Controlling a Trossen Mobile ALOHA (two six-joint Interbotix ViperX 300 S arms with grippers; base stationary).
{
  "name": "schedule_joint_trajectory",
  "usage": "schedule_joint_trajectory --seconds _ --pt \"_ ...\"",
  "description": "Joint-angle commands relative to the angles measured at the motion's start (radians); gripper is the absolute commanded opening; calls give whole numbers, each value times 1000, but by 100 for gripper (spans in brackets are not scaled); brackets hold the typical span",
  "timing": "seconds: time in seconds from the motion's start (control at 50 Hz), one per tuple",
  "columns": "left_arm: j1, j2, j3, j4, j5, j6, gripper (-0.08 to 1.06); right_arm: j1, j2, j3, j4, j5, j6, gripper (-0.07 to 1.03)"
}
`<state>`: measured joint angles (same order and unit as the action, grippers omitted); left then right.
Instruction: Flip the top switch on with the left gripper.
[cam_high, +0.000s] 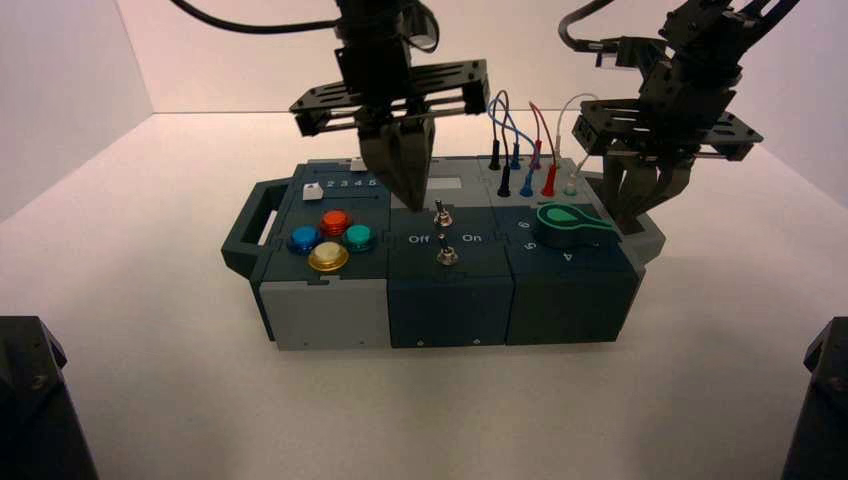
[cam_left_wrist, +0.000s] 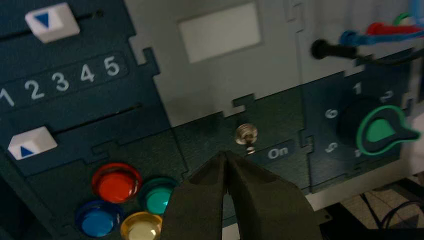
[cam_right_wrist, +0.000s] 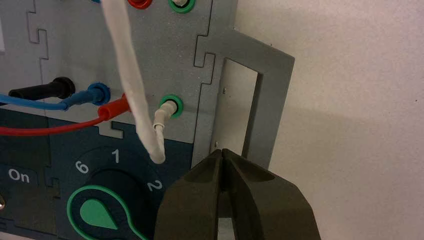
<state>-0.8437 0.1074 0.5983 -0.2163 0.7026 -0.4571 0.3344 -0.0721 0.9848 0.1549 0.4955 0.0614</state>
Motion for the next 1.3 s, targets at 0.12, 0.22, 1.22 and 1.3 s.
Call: schedule_joint_trajectory --seconds 0.12,0.22,1.22,1.3 --pt "-9 0 -43 3 9 -3 -3 -8 -5 3 -9 0 -3 -2" --pt "-17 6 -46 3 9 -3 -3 -8 -6 3 -6 0 -3 -2" --pt "-37 38 -75 6 18 0 -3 -8 -20 12 -5 0 -3 -2" --pt "-37 41 -78 5 18 2 -3 -9 -21 12 -5 0 -3 -2"
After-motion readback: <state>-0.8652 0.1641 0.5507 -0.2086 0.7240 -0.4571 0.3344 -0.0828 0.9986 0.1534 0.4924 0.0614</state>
